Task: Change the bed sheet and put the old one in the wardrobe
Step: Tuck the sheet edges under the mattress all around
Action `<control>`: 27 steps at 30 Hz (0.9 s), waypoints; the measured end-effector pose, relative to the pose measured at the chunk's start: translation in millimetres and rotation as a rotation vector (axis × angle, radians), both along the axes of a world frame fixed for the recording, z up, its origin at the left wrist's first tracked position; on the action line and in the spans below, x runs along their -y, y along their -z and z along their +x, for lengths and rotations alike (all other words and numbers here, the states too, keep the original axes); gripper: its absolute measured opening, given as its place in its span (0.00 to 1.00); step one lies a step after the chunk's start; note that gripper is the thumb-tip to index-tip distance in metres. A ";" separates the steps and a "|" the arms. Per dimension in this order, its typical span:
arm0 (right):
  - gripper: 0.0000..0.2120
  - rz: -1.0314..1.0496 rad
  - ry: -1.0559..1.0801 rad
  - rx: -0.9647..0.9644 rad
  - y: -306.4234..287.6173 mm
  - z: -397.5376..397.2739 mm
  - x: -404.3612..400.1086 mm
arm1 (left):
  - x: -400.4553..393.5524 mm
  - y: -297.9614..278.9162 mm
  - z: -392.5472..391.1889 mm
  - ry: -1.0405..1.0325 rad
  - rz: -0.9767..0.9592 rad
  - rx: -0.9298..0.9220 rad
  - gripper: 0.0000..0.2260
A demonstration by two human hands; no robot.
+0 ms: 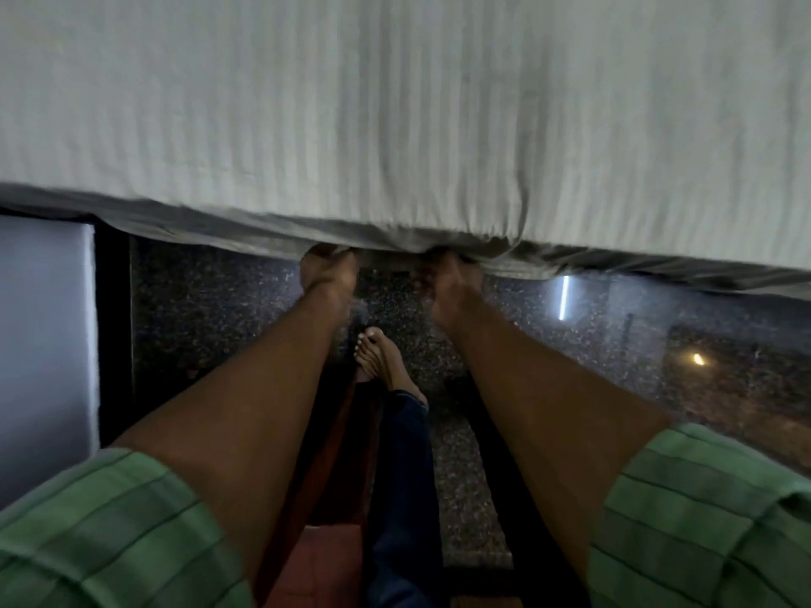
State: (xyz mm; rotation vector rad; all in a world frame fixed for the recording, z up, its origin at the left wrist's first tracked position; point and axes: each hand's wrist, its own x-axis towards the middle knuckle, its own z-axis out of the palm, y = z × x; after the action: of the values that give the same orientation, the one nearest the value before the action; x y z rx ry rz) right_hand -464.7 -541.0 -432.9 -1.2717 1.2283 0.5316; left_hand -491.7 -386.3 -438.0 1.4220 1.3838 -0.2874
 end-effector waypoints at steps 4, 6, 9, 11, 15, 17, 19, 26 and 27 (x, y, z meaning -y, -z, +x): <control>0.21 -0.135 0.068 -0.009 37.2 8.1 -8.5 | -6.6 20.3 4.0 -0.095 -0.037 -0.012 0.18; 0.22 -0.144 0.040 -0.043 33.3 5.1 -11.7 | -1.2 11.0 4.0 -0.093 -0.078 0.027 0.15; 0.21 -0.164 0.025 -0.002 39.1 10.5 -12.6 | 5.7 12.5 9.5 -0.143 -0.007 0.031 0.11; 0.18 -0.159 -0.017 -0.020 48.3 12.7 -14.8 | 1.7 36.0 5.0 -0.125 0.013 -0.006 0.19; 0.18 -0.141 -0.085 -0.109 79.5 -16.0 -0.5 | -9.7 124.3 -30.7 -0.039 0.121 -0.230 0.34; 0.09 -0.085 -0.055 -0.057 40.1 -20.5 -1.0 | 0.3 73.7 -21.2 -0.099 0.049 -0.230 0.29; 0.10 0.000 0.238 0.017 11.0 -14.4 -3.6 | 8.3 19.1 -1.0 -0.162 -0.057 -0.180 0.15; 0.18 0.314 0.656 0.149 -16.7 8.9 -7.3 | 23.0 -13.8 29.8 -0.553 -0.377 0.069 0.10; 0.19 0.374 0.695 0.153 -15.3 9.8 -5.9 | 28.3 -18.7 29.9 -0.581 -0.407 0.091 0.12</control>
State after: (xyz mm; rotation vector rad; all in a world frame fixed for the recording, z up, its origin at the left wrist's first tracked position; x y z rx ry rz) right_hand -455.0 -535.1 -417.5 -0.5060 1.2728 0.1358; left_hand -461.8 -414.6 -419.3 0.6564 1.4955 -0.1107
